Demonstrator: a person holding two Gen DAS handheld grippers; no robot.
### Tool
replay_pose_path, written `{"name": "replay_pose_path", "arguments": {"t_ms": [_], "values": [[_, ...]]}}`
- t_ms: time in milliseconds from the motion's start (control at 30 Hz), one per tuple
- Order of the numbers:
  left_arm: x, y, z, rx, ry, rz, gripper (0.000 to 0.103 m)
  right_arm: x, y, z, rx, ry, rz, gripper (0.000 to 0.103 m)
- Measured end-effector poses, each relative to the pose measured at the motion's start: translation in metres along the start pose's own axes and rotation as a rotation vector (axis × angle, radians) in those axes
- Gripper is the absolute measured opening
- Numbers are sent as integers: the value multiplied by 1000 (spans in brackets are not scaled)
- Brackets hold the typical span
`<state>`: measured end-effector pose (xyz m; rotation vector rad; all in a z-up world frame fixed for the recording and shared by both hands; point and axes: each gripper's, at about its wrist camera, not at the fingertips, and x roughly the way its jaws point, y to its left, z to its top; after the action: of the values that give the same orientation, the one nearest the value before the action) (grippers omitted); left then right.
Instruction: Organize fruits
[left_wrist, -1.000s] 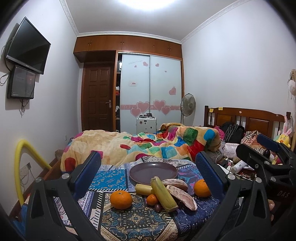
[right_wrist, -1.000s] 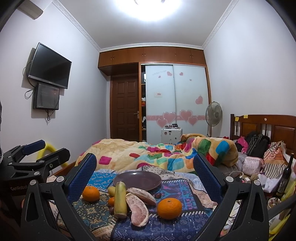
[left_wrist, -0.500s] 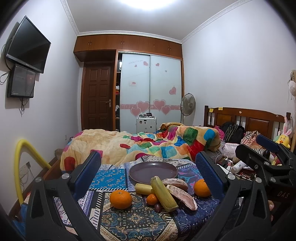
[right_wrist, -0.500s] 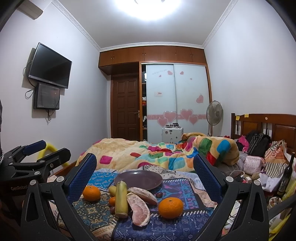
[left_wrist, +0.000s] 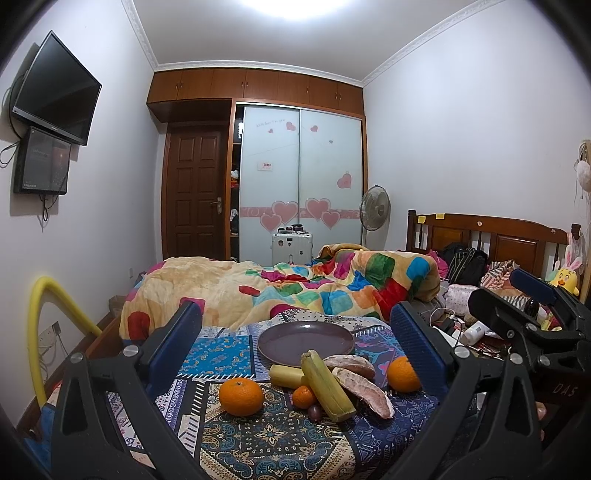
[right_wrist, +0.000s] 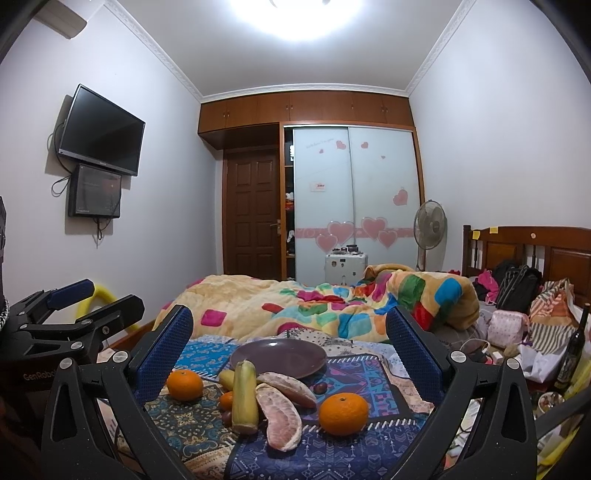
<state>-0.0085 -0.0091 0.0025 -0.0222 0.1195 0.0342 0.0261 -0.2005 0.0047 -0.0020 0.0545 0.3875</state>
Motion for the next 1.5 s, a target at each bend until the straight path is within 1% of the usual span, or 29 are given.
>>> {"name": "replay_pose_path", "arguments": {"t_ms": [333, 500, 633, 767, 867, 1100, 1167, 1267, 1333, 1500], "values": [[2, -1, -5, 1, 9, -3, 103, 2, 4, -2, 0, 8, -1, 103], [15, 7, -9, 3, 47, 3, 103, 10, -1, -6, -4, 36, -16, 103], [34, 18, -15, -2, 119, 11, 103, 25, -12, -13, -30, 84, -45, 103], [60, 36, -25, -21, 209, 24, 103, 46, -25, -23, -74, 155, -87, 103], [78, 49, -33, -33, 271, 38, 103, 62, -37, -32, -89, 216, -99, 103], [120, 72, -58, -44, 434, 44, 95, 93, -66, -53, -80, 373, -78, 103], [133, 76, -66, -31, 482, 38, 93, 102, -72, -59, -73, 422, -65, 103], [146, 76, -78, -9, 540, 30, 91, 110, -78, -68, -77, 473, -57, 103], [153, 77, -84, -10, 569, 22, 90, 113, -79, -73, -80, 500, -48, 103], [170, 82, -96, -32, 636, 0, 85, 125, -80, -86, -76, 567, 7, 100]]}}
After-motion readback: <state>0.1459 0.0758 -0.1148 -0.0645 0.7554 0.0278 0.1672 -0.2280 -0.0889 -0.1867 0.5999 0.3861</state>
